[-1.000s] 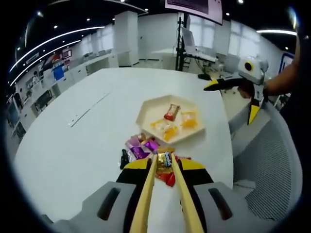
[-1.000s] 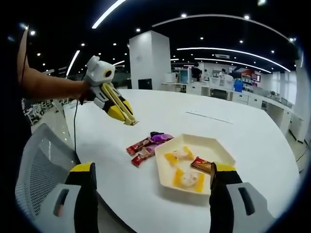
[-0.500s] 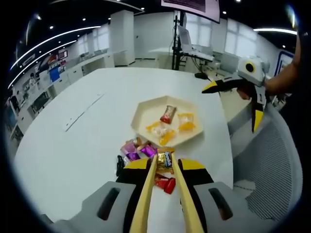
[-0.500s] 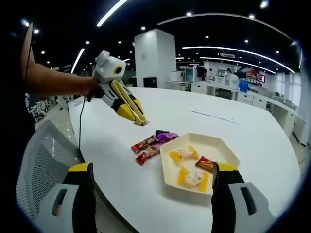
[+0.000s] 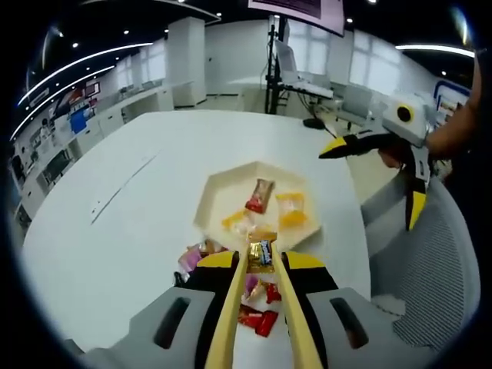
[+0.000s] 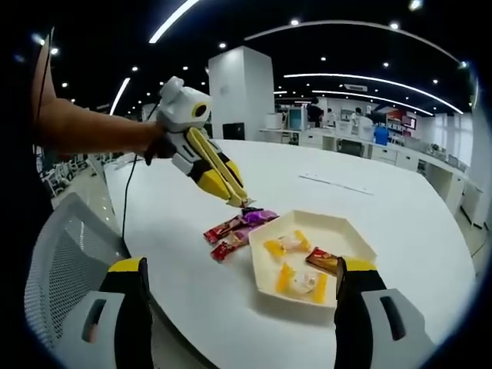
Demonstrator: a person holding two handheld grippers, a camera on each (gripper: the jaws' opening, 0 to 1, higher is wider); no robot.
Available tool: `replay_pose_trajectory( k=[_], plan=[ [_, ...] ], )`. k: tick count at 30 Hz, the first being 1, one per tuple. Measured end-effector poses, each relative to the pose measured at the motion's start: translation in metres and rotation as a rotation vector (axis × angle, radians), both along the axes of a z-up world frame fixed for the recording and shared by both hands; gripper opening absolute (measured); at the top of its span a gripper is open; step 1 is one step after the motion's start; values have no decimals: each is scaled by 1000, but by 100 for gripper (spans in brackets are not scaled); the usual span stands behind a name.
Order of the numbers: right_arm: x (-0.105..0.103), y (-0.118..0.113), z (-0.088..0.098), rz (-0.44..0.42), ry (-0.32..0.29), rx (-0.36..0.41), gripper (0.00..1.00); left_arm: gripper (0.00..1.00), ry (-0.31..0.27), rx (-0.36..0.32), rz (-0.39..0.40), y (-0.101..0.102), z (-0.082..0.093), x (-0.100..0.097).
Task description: Place the target food into the container with the food tongs after gripping and lifting it, then release it inside without dropping or visibly crushing the food.
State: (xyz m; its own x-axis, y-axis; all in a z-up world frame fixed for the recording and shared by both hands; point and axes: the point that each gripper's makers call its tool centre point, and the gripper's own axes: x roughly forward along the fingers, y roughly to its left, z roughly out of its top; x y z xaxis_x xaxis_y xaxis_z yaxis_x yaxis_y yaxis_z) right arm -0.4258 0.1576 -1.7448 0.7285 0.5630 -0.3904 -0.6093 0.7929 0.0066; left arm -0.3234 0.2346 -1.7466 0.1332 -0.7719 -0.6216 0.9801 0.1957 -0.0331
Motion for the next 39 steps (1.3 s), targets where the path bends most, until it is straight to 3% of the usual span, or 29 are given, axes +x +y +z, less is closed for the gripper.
replay_pose_trajectory(
  k=[12,22,36,39],
  plan=[
    [2,-3,2,-20,-5,6,100,18,9,17,-11,-33,-10,6],
    [2,-3,4,-25,-9,16,100,19,-7,22,-46,-67,-6,7],
    [3,-4,4,-35,-11,25,99,22,-47,2,-68,-83,2,11],
    [3,-4,5,-34,-12,25,99,22,-27,-11,-72,-84,3,8]
  ],
)
